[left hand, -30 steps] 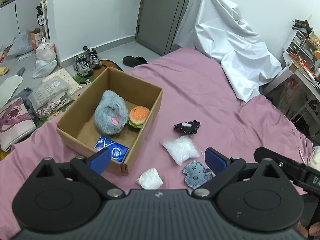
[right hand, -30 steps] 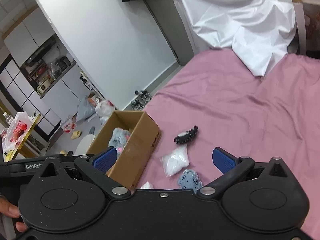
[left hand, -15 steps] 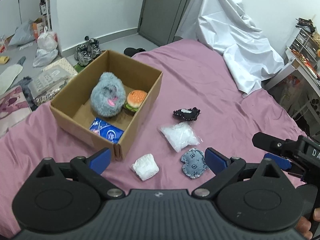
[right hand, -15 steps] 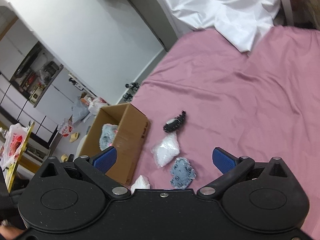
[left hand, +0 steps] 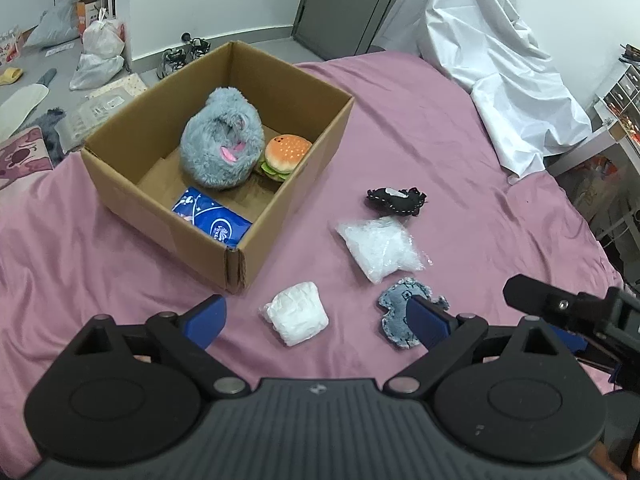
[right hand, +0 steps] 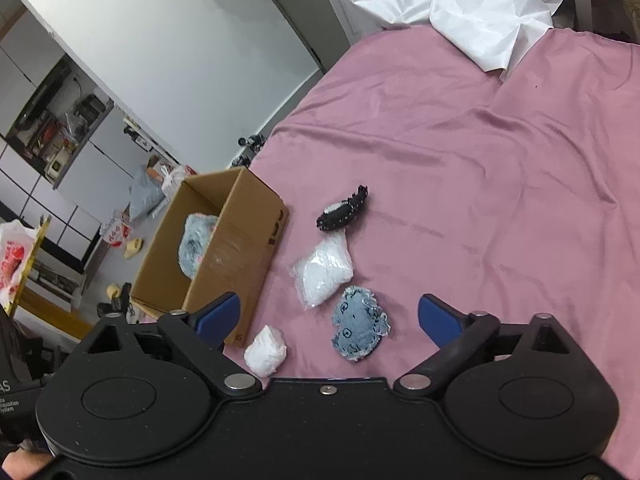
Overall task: Organize soft objects
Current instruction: 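Lift both grippers away and move them over the bed toward the remaining items, then grasp the white wrapped bundle with the left gripper while the right grasps the denim heart plush, then carry the white bundle into the box and open the left gripper while the right carries the denim plush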
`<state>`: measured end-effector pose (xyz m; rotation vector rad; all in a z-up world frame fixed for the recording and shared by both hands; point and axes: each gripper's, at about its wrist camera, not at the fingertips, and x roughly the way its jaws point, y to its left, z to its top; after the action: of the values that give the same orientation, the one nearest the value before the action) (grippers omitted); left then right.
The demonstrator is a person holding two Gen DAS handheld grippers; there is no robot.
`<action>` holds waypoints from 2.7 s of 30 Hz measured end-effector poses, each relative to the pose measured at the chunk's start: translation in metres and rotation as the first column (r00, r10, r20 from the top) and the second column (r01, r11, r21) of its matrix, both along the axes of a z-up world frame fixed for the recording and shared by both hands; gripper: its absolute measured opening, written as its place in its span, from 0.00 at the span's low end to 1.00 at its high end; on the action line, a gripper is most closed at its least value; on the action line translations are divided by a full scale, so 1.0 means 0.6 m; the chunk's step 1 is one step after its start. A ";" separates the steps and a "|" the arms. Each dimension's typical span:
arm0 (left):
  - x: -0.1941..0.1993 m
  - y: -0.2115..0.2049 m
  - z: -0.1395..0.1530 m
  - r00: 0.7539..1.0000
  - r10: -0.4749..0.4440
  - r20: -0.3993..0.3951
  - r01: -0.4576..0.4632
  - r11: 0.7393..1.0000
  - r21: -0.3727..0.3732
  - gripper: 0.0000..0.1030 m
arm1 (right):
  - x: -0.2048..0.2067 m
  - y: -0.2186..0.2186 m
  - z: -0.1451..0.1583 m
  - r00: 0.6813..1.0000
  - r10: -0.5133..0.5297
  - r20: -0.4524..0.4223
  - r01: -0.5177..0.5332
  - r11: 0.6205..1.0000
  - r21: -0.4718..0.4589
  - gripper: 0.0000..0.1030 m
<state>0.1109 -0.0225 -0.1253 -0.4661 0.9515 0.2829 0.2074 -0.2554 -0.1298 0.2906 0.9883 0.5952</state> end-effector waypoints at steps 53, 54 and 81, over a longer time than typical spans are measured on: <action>0.009 0.007 -0.112 0.997 0.062 -0.036 -0.065 0.994 -0.084 0.41 | 0.032 0.097 -0.113 0.993 0.104 -0.062 -0.115 0.967 -0.228 0.24; 0.008 0.006 -0.110 0.998 0.061 -0.035 -0.064 0.995 -0.082 0.41 | 0.032 0.096 -0.113 0.993 0.102 -0.061 -0.113 0.968 -0.222 0.22; -0.010 0.013 0.009 0.993 0.047 0.107 -0.044 0.999 -0.029 0.41 | 0.004 0.081 0.007 0.982 0.104 0.159 -0.104 0.995 -0.010 0.15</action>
<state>0.1050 -0.0149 -0.1197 -0.5227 0.8406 0.2840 0.2097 -0.2066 -0.1254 0.1874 0.8530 0.7017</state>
